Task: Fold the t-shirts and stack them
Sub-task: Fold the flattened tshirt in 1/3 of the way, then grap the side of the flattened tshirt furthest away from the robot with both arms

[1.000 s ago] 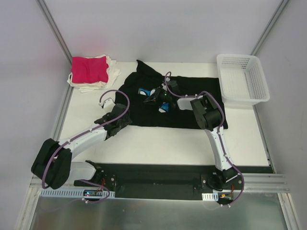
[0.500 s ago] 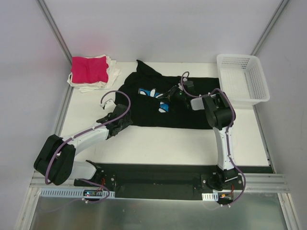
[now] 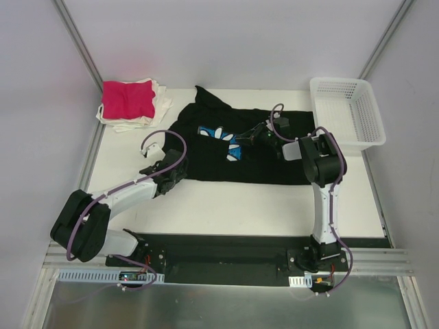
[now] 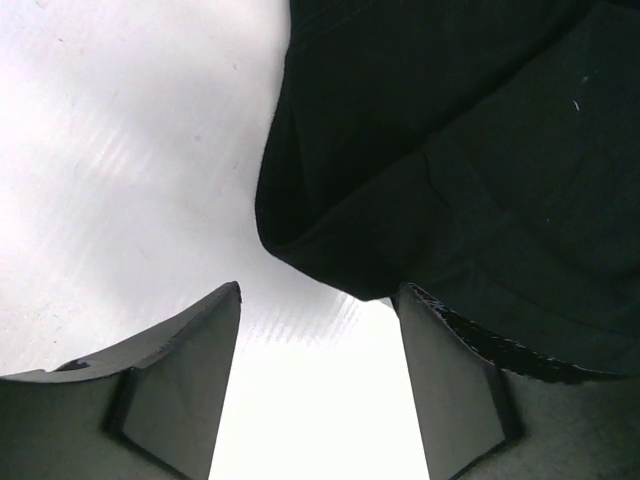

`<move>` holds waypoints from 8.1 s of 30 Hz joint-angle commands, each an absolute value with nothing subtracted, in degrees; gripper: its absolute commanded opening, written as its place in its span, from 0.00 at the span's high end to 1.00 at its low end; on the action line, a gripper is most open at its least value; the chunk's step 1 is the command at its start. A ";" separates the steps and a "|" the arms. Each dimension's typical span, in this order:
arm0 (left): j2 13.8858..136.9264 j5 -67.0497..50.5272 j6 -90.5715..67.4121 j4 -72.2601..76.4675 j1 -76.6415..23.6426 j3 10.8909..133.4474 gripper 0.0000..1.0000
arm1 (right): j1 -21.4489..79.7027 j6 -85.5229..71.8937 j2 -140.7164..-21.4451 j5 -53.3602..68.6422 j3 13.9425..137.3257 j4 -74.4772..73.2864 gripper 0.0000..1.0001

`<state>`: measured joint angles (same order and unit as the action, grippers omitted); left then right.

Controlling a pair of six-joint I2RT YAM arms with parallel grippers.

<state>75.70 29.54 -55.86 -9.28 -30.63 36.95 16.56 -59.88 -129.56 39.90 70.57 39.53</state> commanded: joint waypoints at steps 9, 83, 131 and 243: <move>82.09 36.04 -53.97 -11.16 -28.21 42.62 0.40 | 11.96 -65.21 -122.61 41.66 65.57 50.71 0.80; 87.28 31.11 -41.58 -11.78 -21.53 52.47 0.93 | 32.61 -77.87 -135.09 39.82 66.28 61.25 0.80; 76.29 24.96 -46.32 -18.46 -20.48 39.55 0.84 | 22.68 -76.55 -122.79 37.62 45.44 67.41 0.79; 73.49 23.81 -10.37 14.33 -43.07 46.58 0.23 | 13.10 -29.79 -101.25 22.50 40.53 18.01 0.55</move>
<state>75.57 20.80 -10.17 14.24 -43.40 44.56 12.78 -25.96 -100.49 21.91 46.83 15.18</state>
